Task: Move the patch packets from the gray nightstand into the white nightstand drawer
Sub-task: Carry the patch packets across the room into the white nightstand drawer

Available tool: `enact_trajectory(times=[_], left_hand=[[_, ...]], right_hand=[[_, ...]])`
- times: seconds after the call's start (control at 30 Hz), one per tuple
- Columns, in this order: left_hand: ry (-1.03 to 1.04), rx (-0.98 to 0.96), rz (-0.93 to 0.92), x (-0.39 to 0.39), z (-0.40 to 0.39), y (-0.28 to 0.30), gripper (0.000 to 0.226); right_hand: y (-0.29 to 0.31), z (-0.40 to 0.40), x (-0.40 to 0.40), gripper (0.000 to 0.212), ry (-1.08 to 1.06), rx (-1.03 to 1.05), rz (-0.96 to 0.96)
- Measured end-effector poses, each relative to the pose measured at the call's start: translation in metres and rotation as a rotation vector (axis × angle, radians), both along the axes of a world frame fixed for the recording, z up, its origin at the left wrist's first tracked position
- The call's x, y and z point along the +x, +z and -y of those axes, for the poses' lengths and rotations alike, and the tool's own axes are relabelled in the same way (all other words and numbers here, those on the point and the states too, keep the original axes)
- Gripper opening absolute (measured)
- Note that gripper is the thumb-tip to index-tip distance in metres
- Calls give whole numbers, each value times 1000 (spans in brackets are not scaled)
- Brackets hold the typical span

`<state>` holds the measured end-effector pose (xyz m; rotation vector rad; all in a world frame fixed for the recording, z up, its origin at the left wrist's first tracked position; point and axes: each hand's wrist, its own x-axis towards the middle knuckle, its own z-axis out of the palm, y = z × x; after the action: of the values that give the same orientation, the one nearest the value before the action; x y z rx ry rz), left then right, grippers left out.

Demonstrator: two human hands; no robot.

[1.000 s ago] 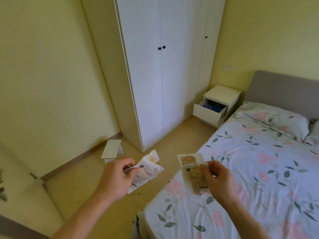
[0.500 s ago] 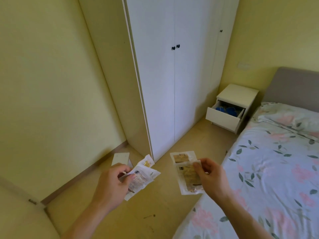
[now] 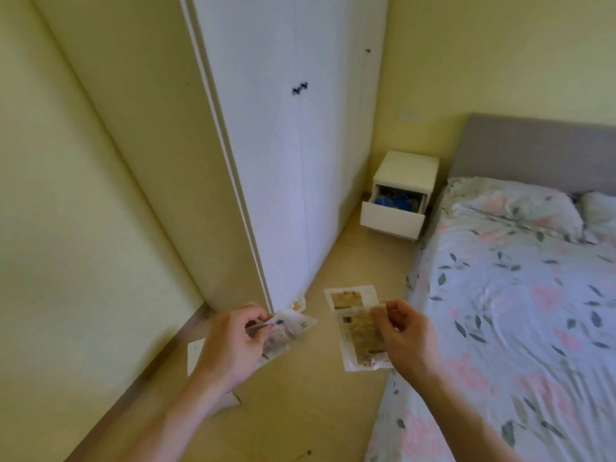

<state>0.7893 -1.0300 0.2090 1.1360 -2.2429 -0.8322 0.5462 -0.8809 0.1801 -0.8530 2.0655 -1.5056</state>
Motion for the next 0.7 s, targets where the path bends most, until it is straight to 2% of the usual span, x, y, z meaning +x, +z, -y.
enact_trajectory(times=[0.17, 0.4, 0.7], left_hand=[[-158, 75, -15, -57, 44, -4, 18], [-311, 105, -15, -149, 104, -8, 16], [-328, 167, 26, -306, 214, -11, 19]], right_hand=[[9, 5, -26, 12, -166, 2, 0], [-1, 30, -96, 13, -369, -7, 25], [-19, 111, -239, 17, -451, 7, 76]])
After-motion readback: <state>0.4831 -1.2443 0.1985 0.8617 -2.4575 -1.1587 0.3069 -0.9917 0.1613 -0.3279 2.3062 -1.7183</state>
